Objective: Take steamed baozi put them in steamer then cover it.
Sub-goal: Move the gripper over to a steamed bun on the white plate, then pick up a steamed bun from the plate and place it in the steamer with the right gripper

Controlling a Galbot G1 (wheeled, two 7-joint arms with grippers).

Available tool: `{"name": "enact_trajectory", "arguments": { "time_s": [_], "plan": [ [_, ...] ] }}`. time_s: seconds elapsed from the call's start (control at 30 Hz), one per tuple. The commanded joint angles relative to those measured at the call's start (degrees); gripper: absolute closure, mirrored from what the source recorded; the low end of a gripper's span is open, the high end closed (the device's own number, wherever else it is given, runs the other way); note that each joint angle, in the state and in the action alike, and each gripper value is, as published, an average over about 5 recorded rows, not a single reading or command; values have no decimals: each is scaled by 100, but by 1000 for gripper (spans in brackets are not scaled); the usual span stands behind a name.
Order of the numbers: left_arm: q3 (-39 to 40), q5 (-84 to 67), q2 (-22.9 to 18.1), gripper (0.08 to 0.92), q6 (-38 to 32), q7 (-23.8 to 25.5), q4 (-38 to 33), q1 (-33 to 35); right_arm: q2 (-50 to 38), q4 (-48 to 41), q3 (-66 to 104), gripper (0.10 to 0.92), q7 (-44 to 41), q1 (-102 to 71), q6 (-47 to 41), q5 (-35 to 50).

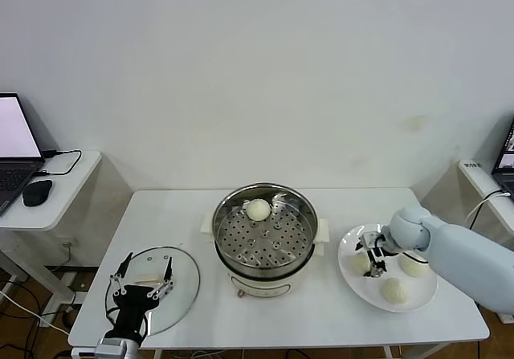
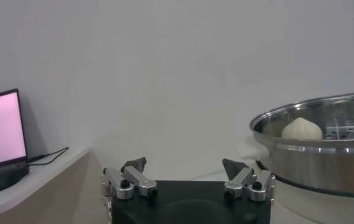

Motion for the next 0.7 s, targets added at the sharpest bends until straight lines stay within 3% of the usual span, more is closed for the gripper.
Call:
{"name": "enact_trajectory", "arguments": {
  "time_s": [0.03, 0.37, 0.7],
  "plan": [
    [5, 1, -4, 177, -1, -2, 5, 0, 56, -82, 13, 382, -30, -12, -16, -36],
    [10, 5, 2, 177, 1, -1, -15, -8, -301, 274, -71, 468, -199, 311, -83, 128],
    [56, 3, 32, 177, 1, -3, -45, -60, -1081, 1296, -753, 499, -304, 1979, -346, 1064]
  ]
}}
